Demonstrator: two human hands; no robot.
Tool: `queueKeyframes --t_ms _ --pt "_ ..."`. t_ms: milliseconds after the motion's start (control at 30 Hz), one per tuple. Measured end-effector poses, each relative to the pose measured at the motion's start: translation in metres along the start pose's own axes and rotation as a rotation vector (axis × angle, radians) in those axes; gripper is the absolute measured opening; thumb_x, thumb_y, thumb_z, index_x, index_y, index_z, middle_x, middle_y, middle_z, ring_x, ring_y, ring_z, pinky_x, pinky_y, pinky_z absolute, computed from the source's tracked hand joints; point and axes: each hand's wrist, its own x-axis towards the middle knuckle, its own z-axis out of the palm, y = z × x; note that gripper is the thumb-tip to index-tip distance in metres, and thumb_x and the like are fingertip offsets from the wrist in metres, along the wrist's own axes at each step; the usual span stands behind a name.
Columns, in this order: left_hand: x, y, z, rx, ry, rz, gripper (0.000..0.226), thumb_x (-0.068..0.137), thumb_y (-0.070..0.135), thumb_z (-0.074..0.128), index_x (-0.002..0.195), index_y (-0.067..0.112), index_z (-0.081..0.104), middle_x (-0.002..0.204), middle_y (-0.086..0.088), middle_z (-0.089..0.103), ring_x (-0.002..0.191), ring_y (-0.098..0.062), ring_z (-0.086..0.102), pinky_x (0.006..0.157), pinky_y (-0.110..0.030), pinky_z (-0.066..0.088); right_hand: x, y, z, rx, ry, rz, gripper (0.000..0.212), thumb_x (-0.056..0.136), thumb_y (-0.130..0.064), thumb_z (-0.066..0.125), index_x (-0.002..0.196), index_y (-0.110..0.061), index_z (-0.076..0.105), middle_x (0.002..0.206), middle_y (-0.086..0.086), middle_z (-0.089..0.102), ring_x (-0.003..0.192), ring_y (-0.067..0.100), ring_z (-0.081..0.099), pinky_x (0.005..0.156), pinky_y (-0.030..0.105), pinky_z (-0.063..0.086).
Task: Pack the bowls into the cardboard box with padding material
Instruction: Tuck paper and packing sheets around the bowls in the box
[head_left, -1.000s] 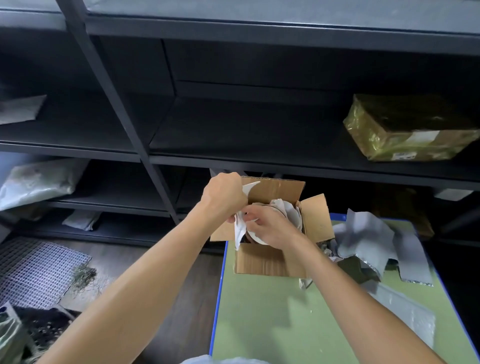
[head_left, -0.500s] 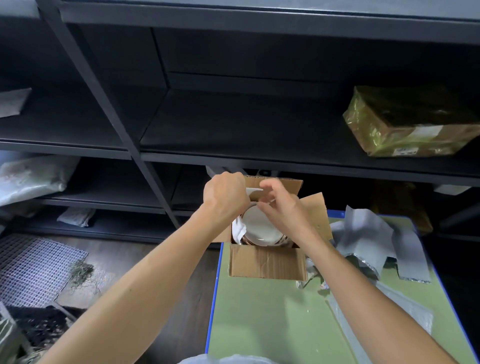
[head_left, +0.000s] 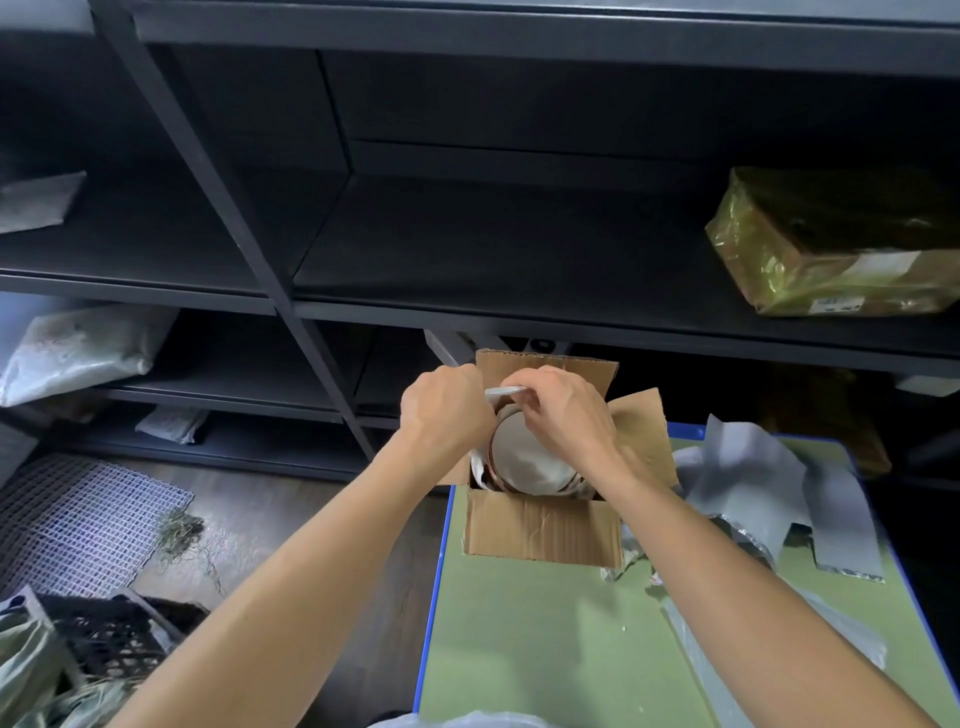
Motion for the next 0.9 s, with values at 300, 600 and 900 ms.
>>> queueKeyframes --t_ms 300,600,900 --pt "-0.01 0.005 -0.007 0.041 -0.025 0.042 0.013 0.092 0.026 0.05 0.091 0.012 0.054 0.074 -0.003 0.065 0.064 -0.021 0.065 0.062 -0.032 0.054 0.011 -0.005 -0.004 -0.057 -0.104 -0.003 0.03 0.088 -0.011 0.053 0.103 -0.031 0.069 0.097 -0.002 0.064 0.09 0.027 0.062 0.071 0.035 0.048" --pt "-0.014 0.01 0.006 0.223 0.135 0.065 0.007 0.091 0.012 0.052 0.089 0.014 0.045 0.07 0.001 0.044 0.064 -0.019 0.047 0.052 -0.029 0.033 0.006 -0.004 0.002 -0.064 -0.077 -0.113 0.029 0.092 -0.006 0.052 0.104 -0.024 0.073 0.101 0.005 0.061 0.085 0.03 0.062 0.065 0.032 0.043" --pt "-0.02 -0.001 0.015 0.143 0.15 0.077 0.004 0.095 0.017 0.048 0.092 0.016 0.05 0.068 0.002 0.044 0.062 -0.017 0.044 0.052 -0.027 0.031 0.01 -0.004 -0.013 0.016 0.014 -0.093 0.036 0.089 -0.007 0.047 0.106 -0.027 0.072 0.115 -0.006 0.067 0.105 0.021 0.058 0.082 0.041 0.052"
